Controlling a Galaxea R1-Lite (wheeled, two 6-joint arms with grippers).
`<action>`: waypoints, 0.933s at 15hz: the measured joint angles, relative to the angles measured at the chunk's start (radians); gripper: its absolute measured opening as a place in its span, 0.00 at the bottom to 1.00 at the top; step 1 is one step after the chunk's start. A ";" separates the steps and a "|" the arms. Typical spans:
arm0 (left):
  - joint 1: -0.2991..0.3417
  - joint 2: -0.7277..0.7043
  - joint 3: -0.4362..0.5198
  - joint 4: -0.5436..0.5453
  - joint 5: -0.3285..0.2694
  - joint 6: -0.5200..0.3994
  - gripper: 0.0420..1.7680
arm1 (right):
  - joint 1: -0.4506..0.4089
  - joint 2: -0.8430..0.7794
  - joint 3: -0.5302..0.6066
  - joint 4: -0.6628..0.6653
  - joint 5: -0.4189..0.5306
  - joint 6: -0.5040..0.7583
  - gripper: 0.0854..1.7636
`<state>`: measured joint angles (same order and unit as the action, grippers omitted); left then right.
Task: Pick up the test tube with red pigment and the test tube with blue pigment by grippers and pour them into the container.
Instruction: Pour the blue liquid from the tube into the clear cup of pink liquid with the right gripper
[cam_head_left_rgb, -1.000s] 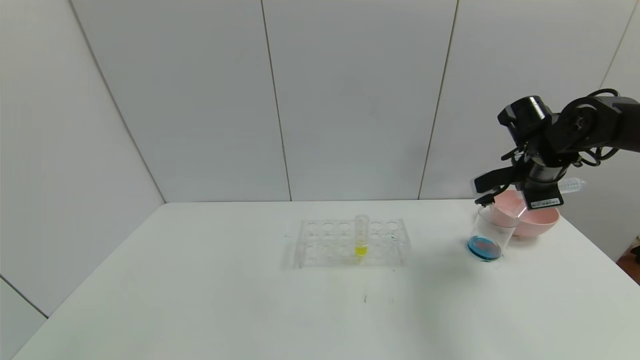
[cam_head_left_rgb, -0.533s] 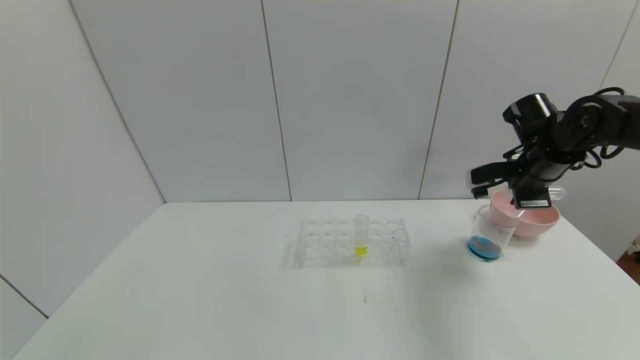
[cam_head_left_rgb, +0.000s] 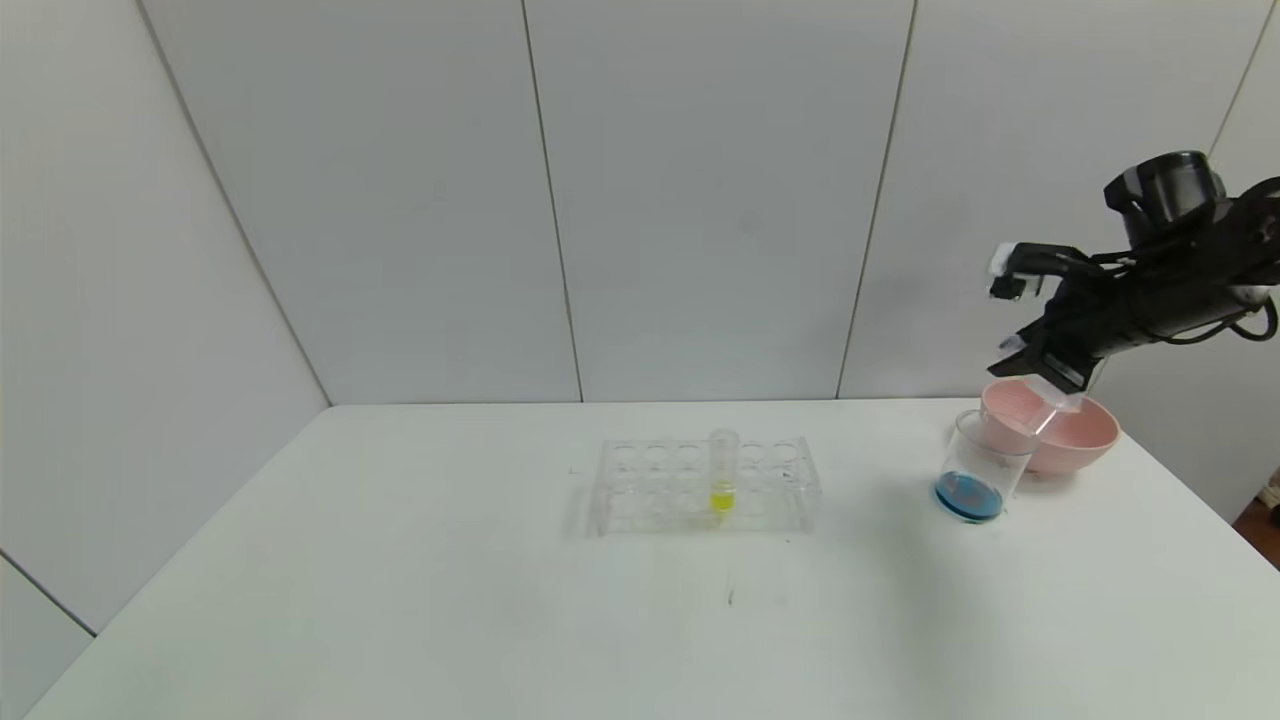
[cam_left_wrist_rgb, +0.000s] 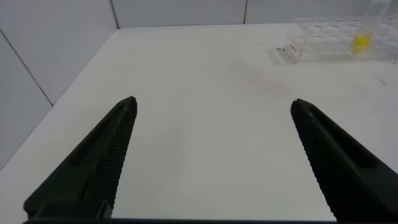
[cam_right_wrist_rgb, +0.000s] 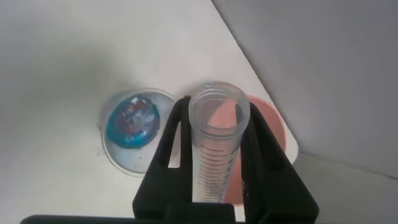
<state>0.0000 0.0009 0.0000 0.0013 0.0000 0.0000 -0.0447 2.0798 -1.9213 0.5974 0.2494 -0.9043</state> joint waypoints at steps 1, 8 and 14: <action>0.000 0.000 0.000 0.000 0.000 0.000 1.00 | -0.002 -0.020 0.051 -0.063 0.037 0.072 0.25; 0.000 0.000 0.000 0.000 0.000 0.000 1.00 | 0.025 -0.156 0.562 -0.945 0.081 0.606 0.25; 0.000 0.000 0.000 0.000 0.000 0.000 1.00 | 0.019 -0.270 0.852 -1.219 -0.012 0.870 0.25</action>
<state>0.0000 0.0009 0.0000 0.0017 0.0000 0.0000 -0.0257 1.8102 -1.0689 -0.6219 0.2372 -0.0338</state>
